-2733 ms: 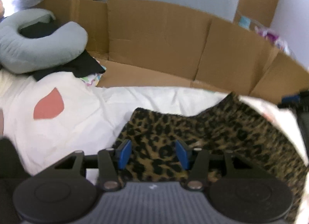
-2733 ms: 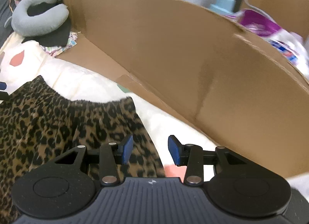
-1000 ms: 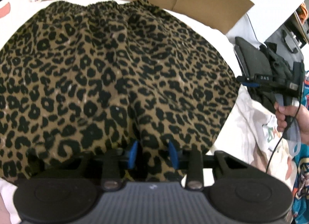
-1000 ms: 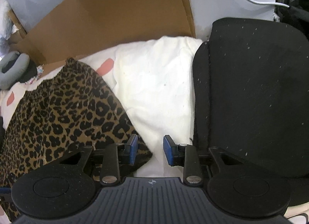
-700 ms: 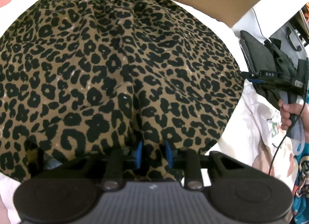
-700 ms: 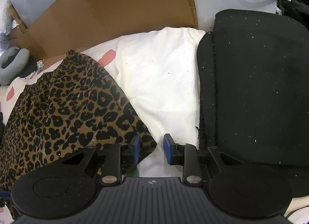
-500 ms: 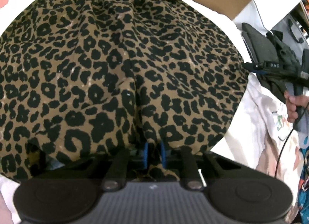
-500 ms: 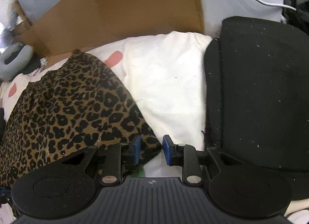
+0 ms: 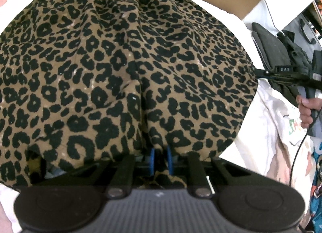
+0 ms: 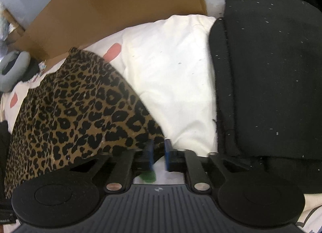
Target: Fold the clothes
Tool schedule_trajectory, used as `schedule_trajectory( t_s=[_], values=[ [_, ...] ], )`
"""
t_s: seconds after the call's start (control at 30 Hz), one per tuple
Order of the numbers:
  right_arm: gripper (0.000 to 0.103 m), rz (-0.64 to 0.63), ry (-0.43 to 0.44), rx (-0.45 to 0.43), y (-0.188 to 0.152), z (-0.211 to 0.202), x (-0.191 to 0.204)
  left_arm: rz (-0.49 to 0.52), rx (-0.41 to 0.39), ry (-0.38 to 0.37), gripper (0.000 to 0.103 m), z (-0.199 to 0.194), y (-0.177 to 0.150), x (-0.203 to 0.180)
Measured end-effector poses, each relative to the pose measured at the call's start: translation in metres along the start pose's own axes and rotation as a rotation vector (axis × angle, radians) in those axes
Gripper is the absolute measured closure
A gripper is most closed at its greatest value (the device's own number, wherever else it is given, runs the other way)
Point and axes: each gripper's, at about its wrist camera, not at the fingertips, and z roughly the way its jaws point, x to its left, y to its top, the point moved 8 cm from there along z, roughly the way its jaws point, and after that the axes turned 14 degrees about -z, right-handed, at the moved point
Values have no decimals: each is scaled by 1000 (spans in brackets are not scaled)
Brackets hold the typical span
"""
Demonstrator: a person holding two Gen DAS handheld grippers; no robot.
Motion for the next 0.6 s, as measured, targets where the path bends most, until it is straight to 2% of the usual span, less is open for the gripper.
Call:
schedule_trajectory(
  t_s=[0.23, 0.43, 0.5, 0.6],
  values=[
    [101, -47, -54, -36, 10, -16, 3, -13, 0, -45, 95, -9, 0, -10],
    [101, -41, -89, -85, 21, -32, -1, -8, 10, -90, 96, -14, -2, -16],
    [101, -44, -98, -94, 23, -35, -1, -13, 20, -109, 95, -16, -3, -14],
    [101, -52, -112, -101, 25, -35, 0, -13, 40, -128, 85, -17, -8, -11]
  ],
)
